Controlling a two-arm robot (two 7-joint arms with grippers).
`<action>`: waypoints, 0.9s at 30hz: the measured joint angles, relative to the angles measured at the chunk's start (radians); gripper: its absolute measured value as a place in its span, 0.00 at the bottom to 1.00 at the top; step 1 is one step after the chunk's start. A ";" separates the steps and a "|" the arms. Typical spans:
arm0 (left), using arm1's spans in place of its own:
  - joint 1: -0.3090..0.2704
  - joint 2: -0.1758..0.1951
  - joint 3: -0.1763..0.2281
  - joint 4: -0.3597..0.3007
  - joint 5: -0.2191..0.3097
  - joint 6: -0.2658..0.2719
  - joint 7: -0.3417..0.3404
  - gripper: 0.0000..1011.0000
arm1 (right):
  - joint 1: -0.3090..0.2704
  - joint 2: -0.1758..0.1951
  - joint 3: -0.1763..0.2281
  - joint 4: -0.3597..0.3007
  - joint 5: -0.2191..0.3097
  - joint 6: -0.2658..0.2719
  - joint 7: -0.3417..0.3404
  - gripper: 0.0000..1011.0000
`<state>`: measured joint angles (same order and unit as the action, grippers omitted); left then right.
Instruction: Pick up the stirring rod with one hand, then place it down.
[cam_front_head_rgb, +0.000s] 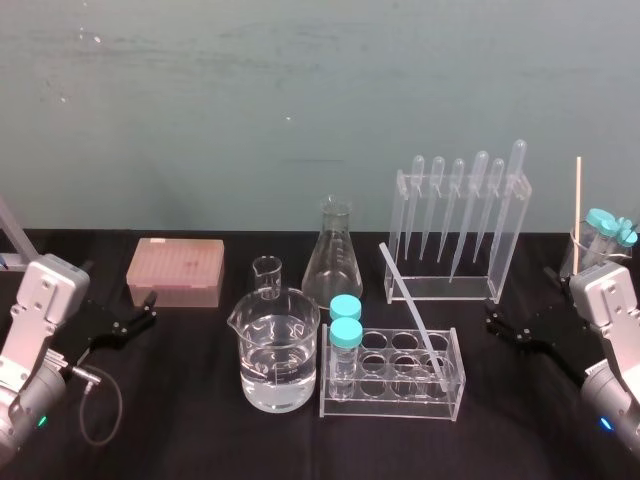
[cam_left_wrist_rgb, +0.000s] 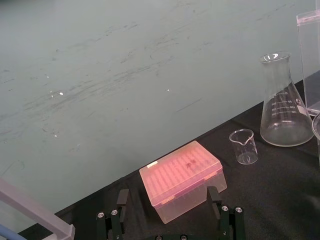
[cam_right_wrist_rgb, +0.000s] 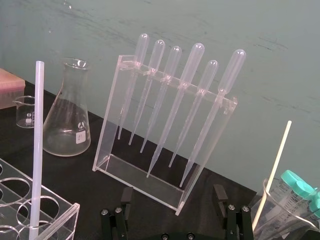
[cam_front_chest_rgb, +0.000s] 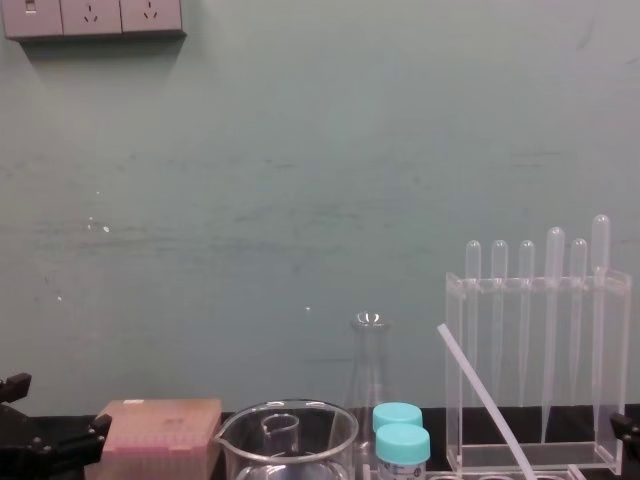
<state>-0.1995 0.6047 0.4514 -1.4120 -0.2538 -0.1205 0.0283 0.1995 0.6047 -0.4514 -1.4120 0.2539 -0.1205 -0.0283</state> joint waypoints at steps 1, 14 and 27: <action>0.000 0.000 0.000 0.000 0.000 0.000 0.000 0.99 | 0.000 0.000 0.000 0.000 0.000 0.000 0.000 0.99; 0.000 0.000 0.000 0.000 0.000 0.000 0.000 0.99 | 0.000 0.000 0.000 0.000 0.000 0.000 0.000 0.99; 0.000 0.000 0.000 0.000 0.000 0.000 0.000 0.99 | -0.026 -0.047 0.095 -0.004 0.076 -0.134 0.036 0.99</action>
<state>-0.1995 0.6046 0.4514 -1.4120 -0.2539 -0.1205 0.0283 0.1739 0.5575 -0.3562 -1.4155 0.3298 -0.2549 0.0073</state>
